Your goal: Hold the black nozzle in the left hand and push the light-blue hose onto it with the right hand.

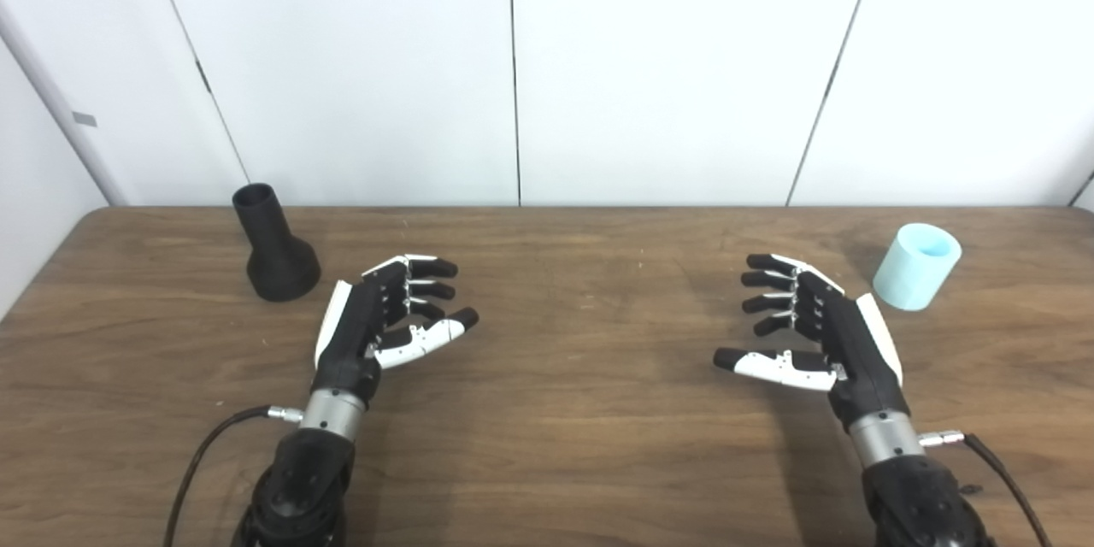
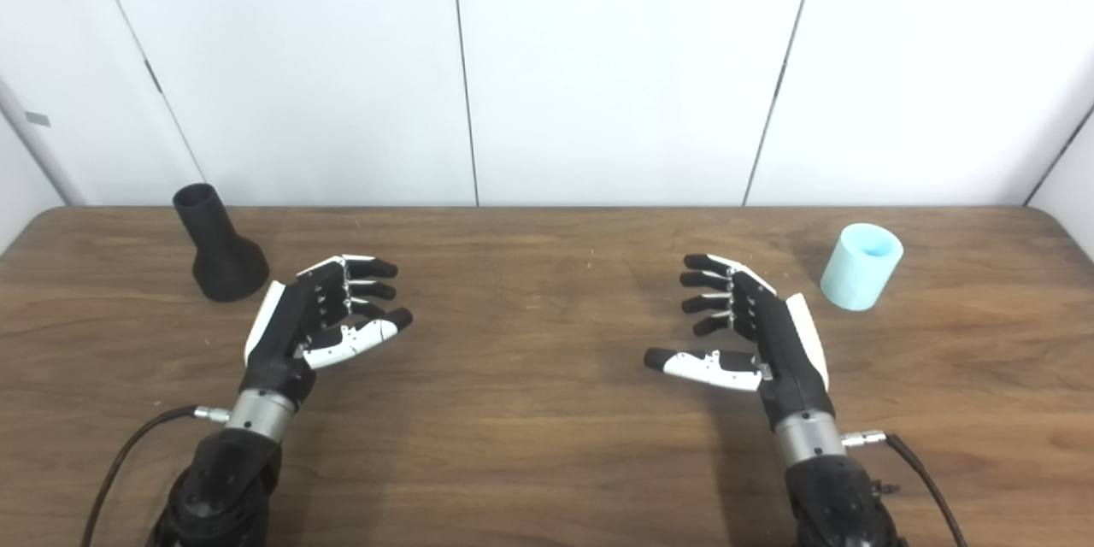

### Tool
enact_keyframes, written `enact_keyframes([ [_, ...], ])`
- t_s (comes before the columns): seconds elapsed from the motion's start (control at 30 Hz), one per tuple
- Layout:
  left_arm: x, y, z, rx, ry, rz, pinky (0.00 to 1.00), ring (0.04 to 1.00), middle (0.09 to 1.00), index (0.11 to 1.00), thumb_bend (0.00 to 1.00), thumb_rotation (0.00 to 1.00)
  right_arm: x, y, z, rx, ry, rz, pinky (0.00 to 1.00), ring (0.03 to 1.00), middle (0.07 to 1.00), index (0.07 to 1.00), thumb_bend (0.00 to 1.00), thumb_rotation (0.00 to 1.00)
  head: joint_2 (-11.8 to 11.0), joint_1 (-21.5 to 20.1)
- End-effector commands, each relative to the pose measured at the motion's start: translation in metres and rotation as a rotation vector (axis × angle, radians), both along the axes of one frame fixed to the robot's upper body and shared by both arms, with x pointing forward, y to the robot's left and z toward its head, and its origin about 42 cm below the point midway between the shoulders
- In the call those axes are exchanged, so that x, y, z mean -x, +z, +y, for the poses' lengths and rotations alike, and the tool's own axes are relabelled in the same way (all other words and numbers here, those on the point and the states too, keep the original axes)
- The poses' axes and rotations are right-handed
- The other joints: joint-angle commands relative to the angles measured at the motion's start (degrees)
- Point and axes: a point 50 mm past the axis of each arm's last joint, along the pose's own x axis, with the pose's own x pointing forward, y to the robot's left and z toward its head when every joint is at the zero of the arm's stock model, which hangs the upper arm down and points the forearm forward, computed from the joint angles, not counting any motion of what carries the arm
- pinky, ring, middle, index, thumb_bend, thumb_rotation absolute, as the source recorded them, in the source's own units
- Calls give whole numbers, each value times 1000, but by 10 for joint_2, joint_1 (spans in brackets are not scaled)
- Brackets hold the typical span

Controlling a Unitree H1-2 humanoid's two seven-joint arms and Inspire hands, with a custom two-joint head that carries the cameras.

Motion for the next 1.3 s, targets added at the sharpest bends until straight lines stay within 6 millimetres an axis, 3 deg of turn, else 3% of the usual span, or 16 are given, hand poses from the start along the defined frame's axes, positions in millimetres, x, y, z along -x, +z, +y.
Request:
enact_keyframes([
  [0.0,-8,22,-2,-8,-10,-97,490,619,666,499,507,56,-5,19,2,3,18,-82,509,627,720,745,719,0,-1,1],
  [0.4,-8,23,-2,-2,-12,-101,494,623,667,499,507,56,-5,21,3,9,18,-91,508,627,720,745,720,0,-1,0],
  [0.43,-8,23,-2,-3,-12,-101,500,627,671,639,588,23,-5,21,3,9,18,-91,505,627,720,745,719,0,-1,0],
  [0.5,-8,22,-2,-5,-12,-102,503,628,672,714,629,5,-5,21,2,8,19,-92,502,627,720,745,719,0,-3,4],
  [0.63,-9,19,-6,-10,-15,-102,505,630,673,742,645,0,-5,19,-3,9,18,-92,496,628,721,746,718,0,-15,62],
  [0.73,-11,13,-15,-14,-18,-100,505,629,672,742,650,1,-6,15,-13,12,16,-89,505,634,726,752,707,0,-44,131],
  [0.77,-12,11,-17,-16,-18,-100,504,628,672,741,652,5,-6,14,-15,12,16,-88,510,635,728,753,703,0,-44,131],
  [0.8,-14,8,-21,-18,-18,-99,504,628,672,741,654,8,-7,12,-19,15,16,-86,513,636,728,754,701,0,-60,174],
  [0.9,-18,1,-33,-16,-18,-96,505,626,671,733,662,17,-11,8,-29,20,17,-72,536,646,737,761,691,0,-80,213],
  [1.27,-20,0,-29,-32,20,-110,555,629,667,702,662,12,-16,3,-31,5,42,-111,473,666,761,783,629,0,-96,209],
])
